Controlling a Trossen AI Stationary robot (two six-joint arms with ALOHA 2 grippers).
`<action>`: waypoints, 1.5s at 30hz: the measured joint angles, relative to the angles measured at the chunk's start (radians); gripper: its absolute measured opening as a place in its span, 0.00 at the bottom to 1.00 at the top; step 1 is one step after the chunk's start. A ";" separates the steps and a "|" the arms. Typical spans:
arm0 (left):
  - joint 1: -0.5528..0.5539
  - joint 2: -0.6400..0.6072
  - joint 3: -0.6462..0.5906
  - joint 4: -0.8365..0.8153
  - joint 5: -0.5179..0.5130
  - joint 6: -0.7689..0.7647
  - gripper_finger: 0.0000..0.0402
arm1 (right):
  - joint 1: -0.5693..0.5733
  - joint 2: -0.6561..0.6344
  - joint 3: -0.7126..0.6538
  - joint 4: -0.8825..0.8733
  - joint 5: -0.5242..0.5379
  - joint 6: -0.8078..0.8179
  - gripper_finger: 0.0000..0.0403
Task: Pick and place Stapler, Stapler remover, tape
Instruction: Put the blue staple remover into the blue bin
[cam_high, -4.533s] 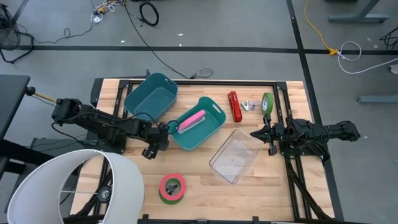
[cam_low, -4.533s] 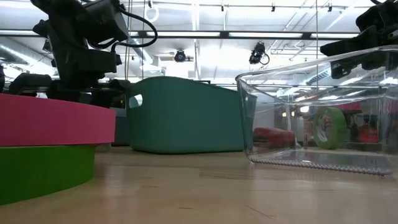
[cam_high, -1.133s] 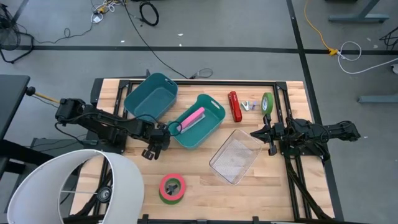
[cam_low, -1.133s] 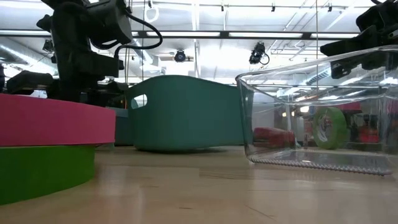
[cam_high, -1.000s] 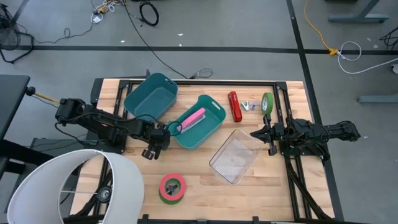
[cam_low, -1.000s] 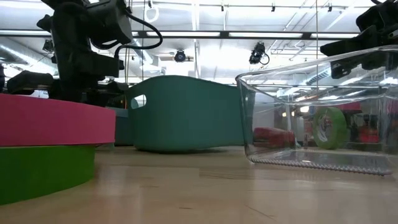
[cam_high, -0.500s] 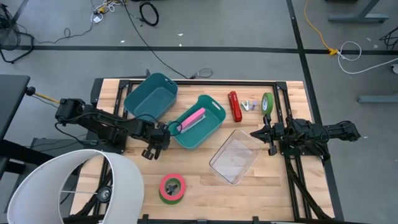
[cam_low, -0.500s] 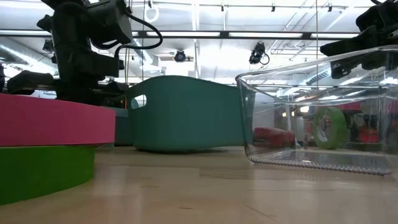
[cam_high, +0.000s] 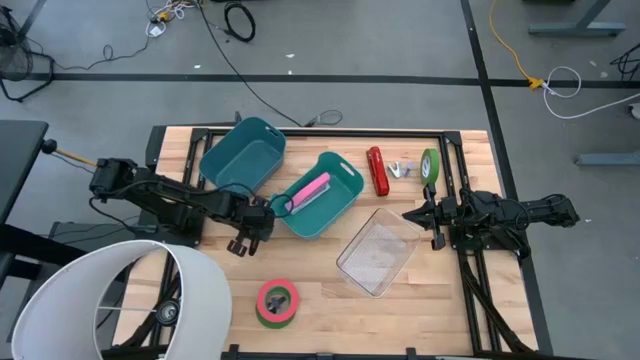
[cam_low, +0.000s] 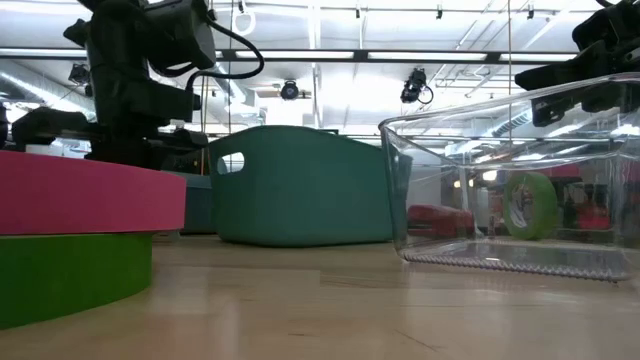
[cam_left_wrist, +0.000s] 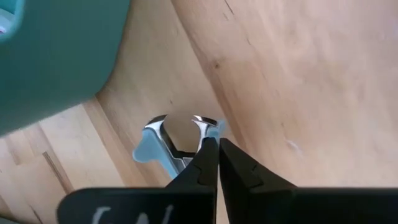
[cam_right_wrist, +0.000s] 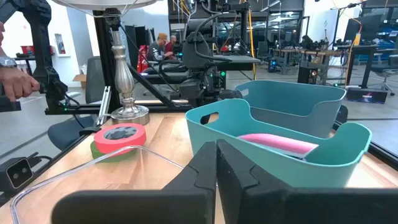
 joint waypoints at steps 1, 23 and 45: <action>0.000 0.000 0.007 -0.013 0.000 0.000 0.01 | 0.000 0.000 0.000 0.000 0.000 0.000 0.04; -0.001 -0.002 0.117 -0.188 0.058 -0.069 0.00 | 0.000 0.000 0.000 0.000 0.000 -0.002 0.04; 0.011 -0.021 0.224 -0.360 0.029 -0.148 0.00 | 0.000 0.000 0.000 0.000 0.000 0.000 0.04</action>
